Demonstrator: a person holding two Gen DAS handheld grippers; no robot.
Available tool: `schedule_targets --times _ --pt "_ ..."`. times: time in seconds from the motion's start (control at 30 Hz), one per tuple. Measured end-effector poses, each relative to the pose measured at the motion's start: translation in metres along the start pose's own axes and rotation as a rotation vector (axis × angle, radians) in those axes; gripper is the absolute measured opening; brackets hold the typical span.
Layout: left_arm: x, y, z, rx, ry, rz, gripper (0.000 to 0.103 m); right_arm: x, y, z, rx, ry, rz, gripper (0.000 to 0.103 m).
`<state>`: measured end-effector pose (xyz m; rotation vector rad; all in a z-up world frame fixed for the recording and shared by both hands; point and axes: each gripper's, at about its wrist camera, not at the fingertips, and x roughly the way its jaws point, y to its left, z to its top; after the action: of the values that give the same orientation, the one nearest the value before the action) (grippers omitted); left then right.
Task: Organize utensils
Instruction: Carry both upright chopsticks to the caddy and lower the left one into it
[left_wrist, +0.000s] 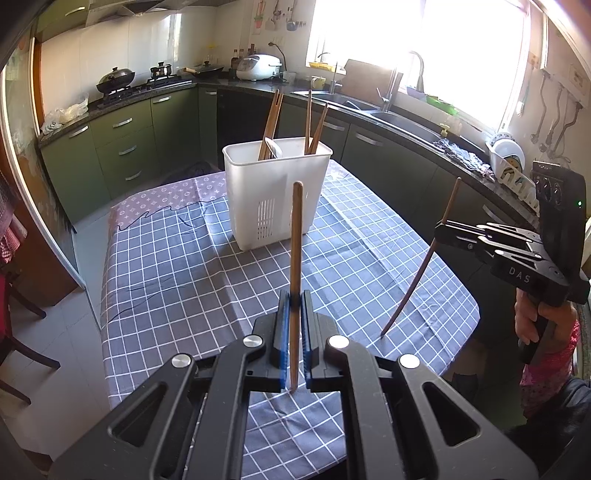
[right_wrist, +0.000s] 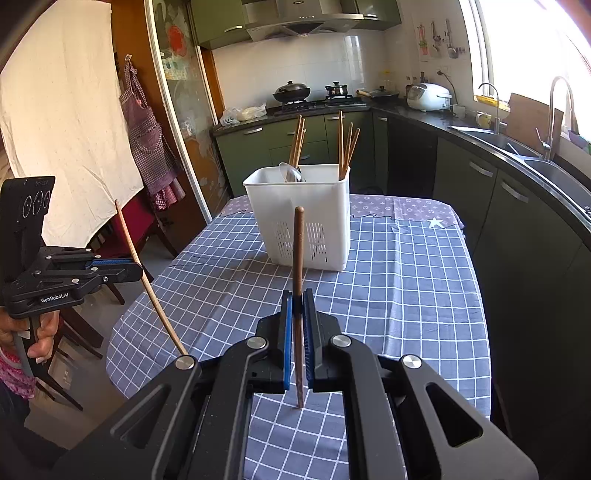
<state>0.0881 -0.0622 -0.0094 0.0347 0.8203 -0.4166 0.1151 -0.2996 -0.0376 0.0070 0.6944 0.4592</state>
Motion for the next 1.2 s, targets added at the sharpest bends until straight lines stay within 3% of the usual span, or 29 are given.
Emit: schedule_targets --times 0.27,0.87,1.2 --pt "-0.014 0.004 0.03 -0.01 -0.031 -0.016 0.006 0.0 0.0 0.0 -0.007 0.004 0.002 0.006" --pt "-0.058 0.006 0.143 0.011 -0.226 0.036 0.006 0.003 -0.015 0.002 0.013 0.022 0.007 0.007" --pt "-0.032 0.014 0.206 0.008 -0.332 0.084 0.006 0.006 -0.021 0.001 0.024 0.03 0.031 0.007"
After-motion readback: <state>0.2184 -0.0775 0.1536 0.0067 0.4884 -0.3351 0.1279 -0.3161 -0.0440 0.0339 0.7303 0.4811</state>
